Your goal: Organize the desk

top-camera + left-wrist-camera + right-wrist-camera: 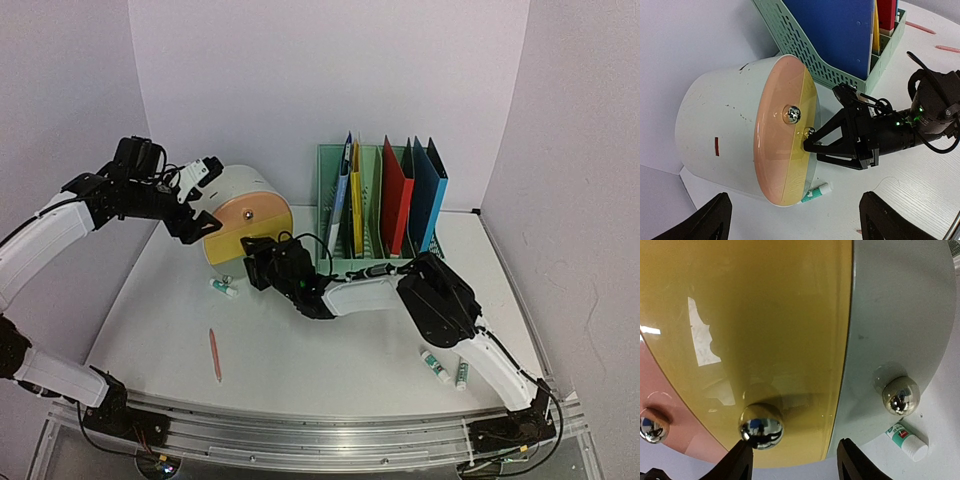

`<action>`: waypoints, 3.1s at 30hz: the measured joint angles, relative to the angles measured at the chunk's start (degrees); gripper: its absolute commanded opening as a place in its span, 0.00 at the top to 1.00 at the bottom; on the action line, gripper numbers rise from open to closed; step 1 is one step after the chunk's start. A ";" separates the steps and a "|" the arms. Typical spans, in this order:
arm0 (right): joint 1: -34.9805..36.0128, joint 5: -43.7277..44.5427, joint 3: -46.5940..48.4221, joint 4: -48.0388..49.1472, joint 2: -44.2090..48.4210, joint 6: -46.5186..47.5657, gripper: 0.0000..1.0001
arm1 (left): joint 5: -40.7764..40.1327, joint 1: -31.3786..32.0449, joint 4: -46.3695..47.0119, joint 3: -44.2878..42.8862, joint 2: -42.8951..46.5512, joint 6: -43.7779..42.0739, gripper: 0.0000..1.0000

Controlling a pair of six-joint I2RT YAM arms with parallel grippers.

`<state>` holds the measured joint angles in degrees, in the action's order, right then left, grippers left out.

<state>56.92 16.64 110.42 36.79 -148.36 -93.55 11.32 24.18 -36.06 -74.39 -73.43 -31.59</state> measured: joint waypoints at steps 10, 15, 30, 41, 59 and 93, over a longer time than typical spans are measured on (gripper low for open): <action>-0.68 4.25 0.34 3.40 -0.91 0.23 0.44 | 0.60 0.00 0.01 0.83 0.07 0.02 0.11; -1.04 4.93 0.34 4.07 -0.91 0.06 0.57 | 0.60 0.00 0.01 0.83 0.07 -0.07 0.11; -1.10 5.37 -0.44 6.35 -0.99 -0.92 0.87 | 0.66 0.00 0.09 1.25 0.15 -1.35 0.13; -1.28 3.56 -14.14 8.71 7.56 -0.72 0.87 | 3.09 -1.20 -0.08 8.73 1.10 -6.22 0.15; 0.05 -0.14 -30.44 11.08 18.45 -1.57 0.85 | 7.68 -2.51 0.04 11.41 1.48 -11.37 0.18; 2.69 -0.30 -44.87 -4.82 44.23 16.76 0.34 | 14.25 6.69 -14.89 24.54 -5.77 -62.91 0.34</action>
<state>59.60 16.34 65.55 31.97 -104.13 -76.80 25.57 30.88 -50.95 -49.85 -79.20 -94.50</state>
